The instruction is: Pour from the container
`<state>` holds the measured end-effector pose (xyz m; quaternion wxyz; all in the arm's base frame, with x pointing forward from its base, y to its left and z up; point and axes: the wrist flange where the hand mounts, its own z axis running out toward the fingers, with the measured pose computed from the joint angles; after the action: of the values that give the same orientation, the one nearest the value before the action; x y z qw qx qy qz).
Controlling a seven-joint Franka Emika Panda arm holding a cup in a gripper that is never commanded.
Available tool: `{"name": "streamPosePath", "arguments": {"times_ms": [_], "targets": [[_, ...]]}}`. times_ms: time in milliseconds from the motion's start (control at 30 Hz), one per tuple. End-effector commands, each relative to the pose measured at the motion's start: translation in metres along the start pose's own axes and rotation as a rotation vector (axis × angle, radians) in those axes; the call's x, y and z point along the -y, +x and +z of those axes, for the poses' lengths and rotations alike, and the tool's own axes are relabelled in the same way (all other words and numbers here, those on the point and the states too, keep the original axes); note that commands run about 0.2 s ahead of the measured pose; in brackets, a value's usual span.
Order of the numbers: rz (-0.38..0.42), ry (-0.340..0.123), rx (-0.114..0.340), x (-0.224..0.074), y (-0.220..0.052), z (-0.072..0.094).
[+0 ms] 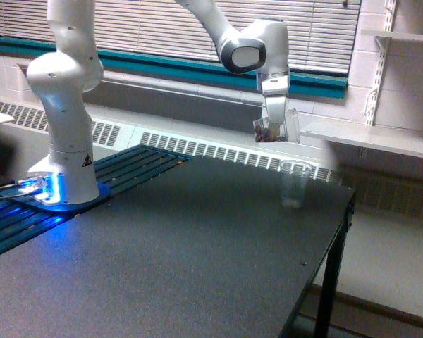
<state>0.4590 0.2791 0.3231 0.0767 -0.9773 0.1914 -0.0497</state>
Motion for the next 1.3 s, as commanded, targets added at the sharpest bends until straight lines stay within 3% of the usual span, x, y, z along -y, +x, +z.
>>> {"name": "streamPosePath", "arguments": {"times_ms": [33,867,1300], "targets": [[-0.012,-0.02,0.032,-0.006,0.0,0.004],[-0.033,-0.053,0.17,-0.018,0.011,0.025],[-0.057,-0.085,0.222,-0.013,0.021,0.024]]}}
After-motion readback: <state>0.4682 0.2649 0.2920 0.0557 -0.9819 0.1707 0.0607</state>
